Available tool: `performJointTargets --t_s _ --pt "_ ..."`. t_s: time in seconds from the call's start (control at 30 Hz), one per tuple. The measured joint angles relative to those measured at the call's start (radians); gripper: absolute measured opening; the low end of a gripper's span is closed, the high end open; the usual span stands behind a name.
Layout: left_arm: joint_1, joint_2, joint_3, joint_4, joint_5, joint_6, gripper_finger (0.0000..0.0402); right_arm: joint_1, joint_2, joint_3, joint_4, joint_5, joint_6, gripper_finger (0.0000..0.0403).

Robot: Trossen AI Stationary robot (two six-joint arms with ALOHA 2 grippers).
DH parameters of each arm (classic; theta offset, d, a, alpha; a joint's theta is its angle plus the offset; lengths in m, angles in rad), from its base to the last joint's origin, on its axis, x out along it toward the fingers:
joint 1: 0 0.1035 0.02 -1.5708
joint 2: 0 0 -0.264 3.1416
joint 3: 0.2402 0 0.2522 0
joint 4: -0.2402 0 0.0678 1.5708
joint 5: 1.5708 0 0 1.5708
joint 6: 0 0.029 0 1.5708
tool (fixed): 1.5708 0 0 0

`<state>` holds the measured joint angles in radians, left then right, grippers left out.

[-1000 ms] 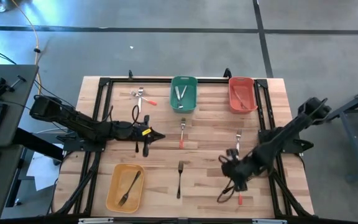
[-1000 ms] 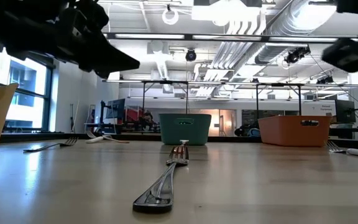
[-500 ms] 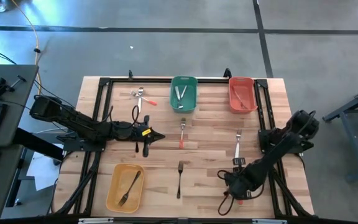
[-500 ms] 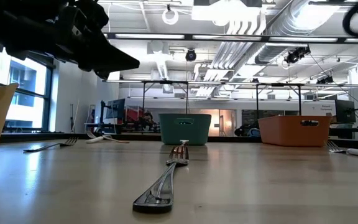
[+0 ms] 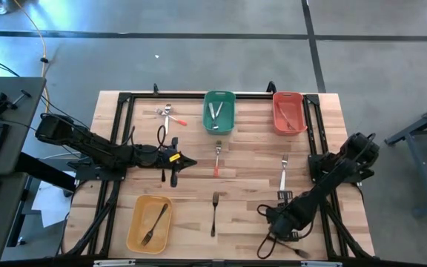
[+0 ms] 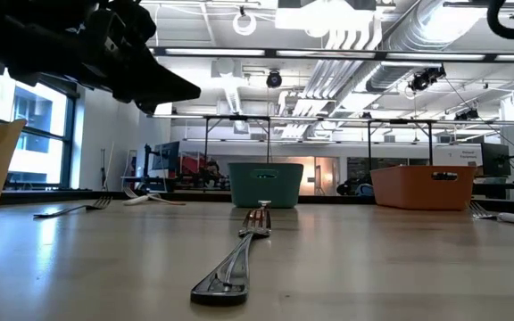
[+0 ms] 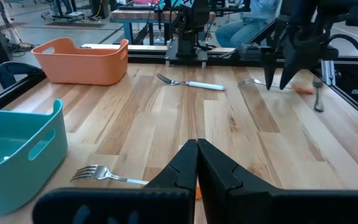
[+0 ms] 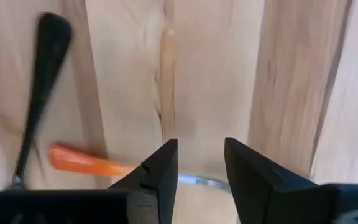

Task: Sort silverware by color (type)
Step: Put the black fork into the yellow bin

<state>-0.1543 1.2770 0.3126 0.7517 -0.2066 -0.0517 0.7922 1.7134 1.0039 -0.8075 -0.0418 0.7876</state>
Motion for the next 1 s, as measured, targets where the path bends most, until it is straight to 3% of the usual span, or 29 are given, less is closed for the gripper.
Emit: performJointTargets --t_s 0.33,0.67,1.0 --pt "-0.020 0.000 0.000 -0.005 -0.016 0.001 0.0000 0.059 0.000 0.112 0.024 -0.067 0.252 0.0115" --pt "-0.024 0.000 0.000 -0.006 -0.018 0.001 0.0000 0.251 0.017 0.128 0.127 -0.057 0.672 0.0115" --pt "-0.024 0.000 0.000 -0.006 -0.018 -0.015 0.0000 0.274 0.103 0.128 0.192 -0.018 0.698 0.0116"
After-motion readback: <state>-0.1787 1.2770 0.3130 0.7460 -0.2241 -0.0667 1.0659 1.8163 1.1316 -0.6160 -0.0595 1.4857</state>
